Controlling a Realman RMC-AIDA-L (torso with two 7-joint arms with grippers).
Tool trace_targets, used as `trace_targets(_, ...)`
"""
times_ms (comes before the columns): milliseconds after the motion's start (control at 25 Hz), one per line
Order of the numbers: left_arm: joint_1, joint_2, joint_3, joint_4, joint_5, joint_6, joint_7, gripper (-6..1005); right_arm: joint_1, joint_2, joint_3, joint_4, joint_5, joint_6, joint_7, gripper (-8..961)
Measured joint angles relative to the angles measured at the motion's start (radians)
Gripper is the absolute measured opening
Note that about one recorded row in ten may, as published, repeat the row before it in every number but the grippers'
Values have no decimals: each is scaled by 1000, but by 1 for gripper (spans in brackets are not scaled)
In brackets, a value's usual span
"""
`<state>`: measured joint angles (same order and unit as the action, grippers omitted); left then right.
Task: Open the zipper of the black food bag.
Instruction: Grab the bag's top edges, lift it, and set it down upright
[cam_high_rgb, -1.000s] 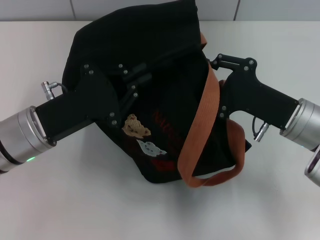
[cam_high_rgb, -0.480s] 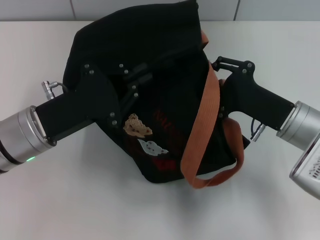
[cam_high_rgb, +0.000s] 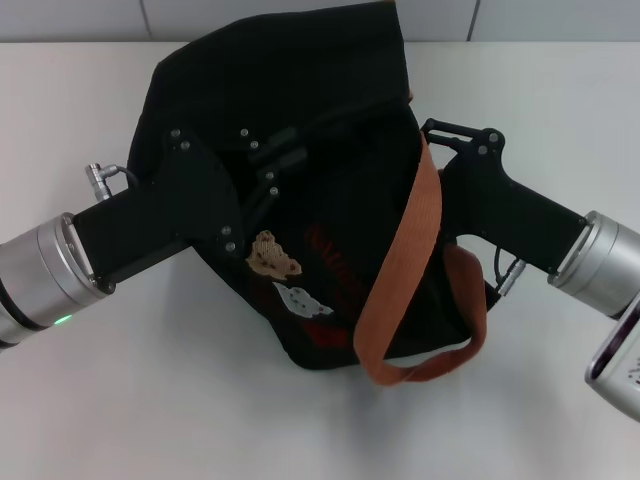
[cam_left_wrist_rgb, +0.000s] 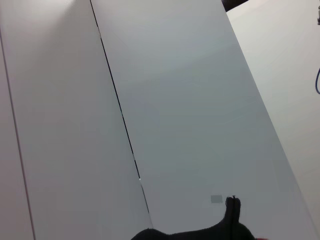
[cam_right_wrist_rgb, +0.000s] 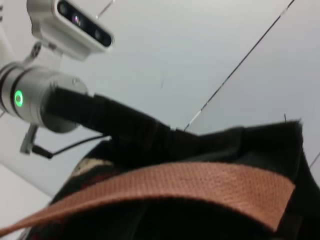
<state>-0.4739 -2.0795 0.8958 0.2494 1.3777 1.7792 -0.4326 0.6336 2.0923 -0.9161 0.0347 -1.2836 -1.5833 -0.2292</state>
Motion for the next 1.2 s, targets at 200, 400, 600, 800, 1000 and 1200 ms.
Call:
trace_targets(200,0,-1,0,-2,0,1,0,91,0,0,3,6,-1,-18,2,356)
trace_targets(400,1,-1,0,-2,-2,1,0,91,-11,0,6,1,4,1,-5,356)
trace_targets(600,4,0,-5,-3,-3,1,0,91,-32,0,6,-5,5,46,-7,356)
trace_targets(800,0,2,-7,-2,-12,0,0,91,-39,0,7,-8,6,64,-10,356)
trace_targets(1000,-5,1,-4,-2,-13,1,0,91,-40,0,-1,-7,2,38,-23,356)
trace_targets(1200,-6,2,-9,-1,-24,6,-23,91,-42,0,-7,-3,-4,-9,-41,357)
